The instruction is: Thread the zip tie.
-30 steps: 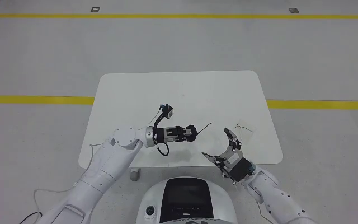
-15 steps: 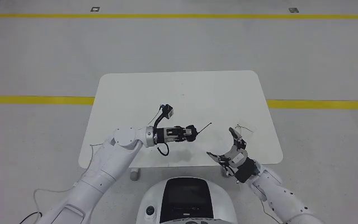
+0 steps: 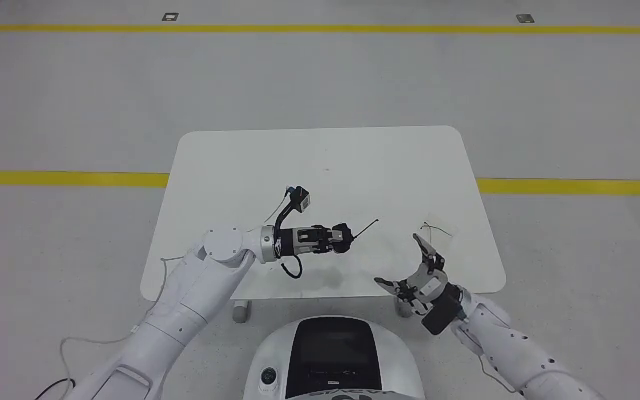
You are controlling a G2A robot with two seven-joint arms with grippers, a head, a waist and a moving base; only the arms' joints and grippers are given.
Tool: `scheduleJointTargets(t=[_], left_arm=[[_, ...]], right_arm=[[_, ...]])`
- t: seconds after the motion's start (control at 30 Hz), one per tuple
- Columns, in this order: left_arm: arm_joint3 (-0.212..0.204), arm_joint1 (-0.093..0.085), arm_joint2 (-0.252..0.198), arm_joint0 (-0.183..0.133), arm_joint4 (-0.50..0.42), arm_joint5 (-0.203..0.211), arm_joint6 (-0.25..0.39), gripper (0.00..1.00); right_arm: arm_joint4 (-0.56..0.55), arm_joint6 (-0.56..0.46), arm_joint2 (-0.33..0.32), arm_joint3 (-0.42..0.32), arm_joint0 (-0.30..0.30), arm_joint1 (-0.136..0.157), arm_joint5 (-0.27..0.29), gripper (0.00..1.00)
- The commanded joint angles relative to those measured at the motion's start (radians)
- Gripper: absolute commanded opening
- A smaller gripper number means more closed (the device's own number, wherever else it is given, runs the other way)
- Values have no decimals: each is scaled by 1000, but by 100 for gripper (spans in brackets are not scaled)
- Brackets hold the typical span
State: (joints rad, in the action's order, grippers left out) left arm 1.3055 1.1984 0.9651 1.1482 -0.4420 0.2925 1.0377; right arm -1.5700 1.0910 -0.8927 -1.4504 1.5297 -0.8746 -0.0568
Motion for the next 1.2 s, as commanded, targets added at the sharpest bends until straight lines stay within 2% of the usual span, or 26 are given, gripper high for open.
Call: scheduleJointTargets(t=[0.0, 0.6, 0.7, 0.87, 1.17], left_arm=[[0, 0, 0, 0, 0, 0, 0, 0], [0, 0, 0, 0, 0, 0, 0, 0], [21, 1, 1, 15, -41, -23, -37, 0], [56, 0, 17, 45, -173, -91, -55, 0], [89, -3, 23, 78, -286, -174, -84, 0]], right_arm=[[0, 10, 11, 2, -5, 4, -9, 100], [0, 10, 11, 2, -5, 4, -9, 100], [0, 10, 11, 2, -5, 4, -9, 100], [0, 10, 11, 2, -5, 4, -9, 100], [0, 10, 11, 2, -5, 4, -9, 100]])
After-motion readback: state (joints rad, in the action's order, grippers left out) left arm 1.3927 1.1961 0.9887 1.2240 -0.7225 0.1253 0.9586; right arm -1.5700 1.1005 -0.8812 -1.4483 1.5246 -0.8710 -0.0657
